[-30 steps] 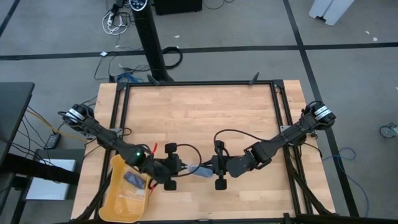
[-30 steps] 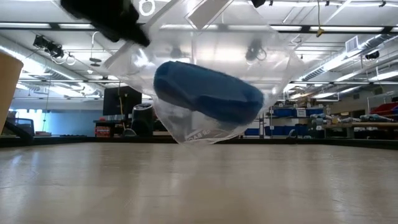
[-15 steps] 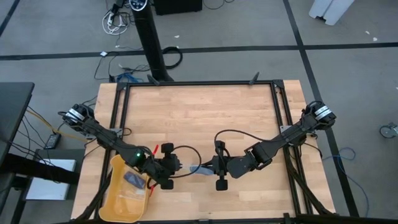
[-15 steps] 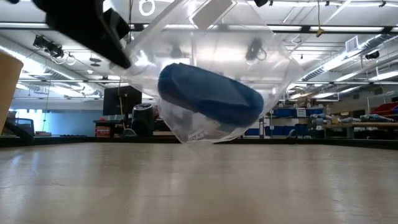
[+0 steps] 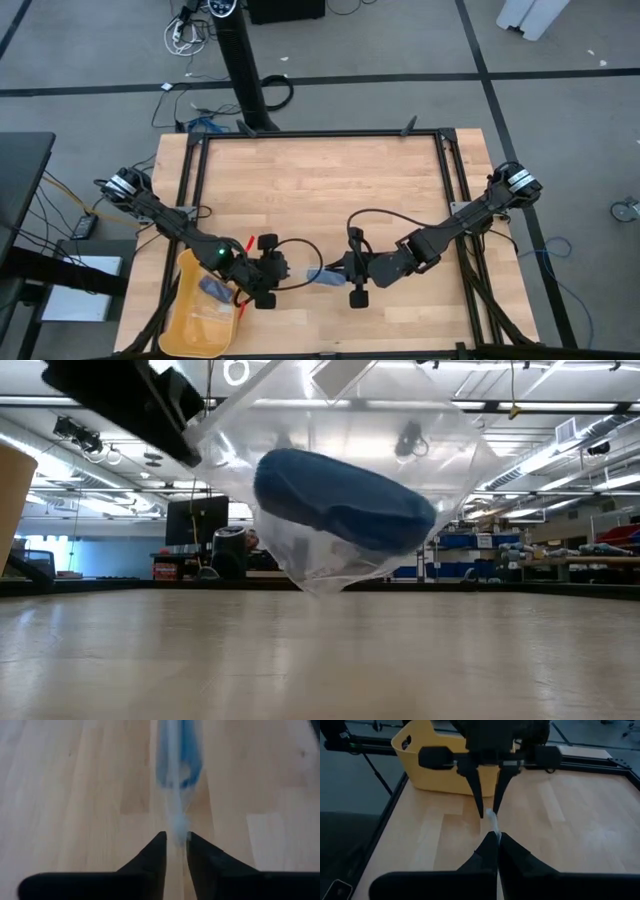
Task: Roll bandage
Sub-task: Close the transparent zip bag, then put the transparent zip bag with the blue bandage into the yellow bin
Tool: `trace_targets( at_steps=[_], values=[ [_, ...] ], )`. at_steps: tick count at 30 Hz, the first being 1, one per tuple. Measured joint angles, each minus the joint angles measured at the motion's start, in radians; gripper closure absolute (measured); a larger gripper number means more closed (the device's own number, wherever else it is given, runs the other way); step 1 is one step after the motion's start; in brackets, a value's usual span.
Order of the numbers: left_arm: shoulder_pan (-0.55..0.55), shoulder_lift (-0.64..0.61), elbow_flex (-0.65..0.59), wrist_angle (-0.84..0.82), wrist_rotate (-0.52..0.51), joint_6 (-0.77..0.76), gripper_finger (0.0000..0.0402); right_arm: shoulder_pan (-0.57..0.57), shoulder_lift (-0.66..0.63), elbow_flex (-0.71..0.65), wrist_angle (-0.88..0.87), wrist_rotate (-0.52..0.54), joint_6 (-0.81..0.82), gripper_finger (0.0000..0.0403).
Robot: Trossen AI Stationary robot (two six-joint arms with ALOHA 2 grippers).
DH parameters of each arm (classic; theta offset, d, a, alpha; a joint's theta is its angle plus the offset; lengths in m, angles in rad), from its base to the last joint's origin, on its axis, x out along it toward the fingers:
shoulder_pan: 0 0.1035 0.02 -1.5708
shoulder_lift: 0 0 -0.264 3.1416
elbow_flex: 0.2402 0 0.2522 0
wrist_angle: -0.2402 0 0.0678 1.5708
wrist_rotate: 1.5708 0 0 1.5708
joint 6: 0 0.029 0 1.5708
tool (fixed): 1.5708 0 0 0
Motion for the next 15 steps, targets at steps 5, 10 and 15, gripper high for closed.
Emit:
trace_targets(
  at_steps=[5,10,15],
  values=[
    [0.001,0.0,0.034,0.007,-0.008,0.045,0.0281,0.001,0.0,0.0,-0.009,-0.007,0.0,0.0403],
    [0.0,-0.002,0.084,0.061,-0.007,0.123,0.0248,0.001,0.001,0.0,-0.01,-0.009,-0.001,0.0403],
    [0.011,-0.002,0.103,0.163,-0.009,0.206,0.0234,0.0,0.002,0.0,-0.009,-0.022,-0.002,0.0403]
  ],
)
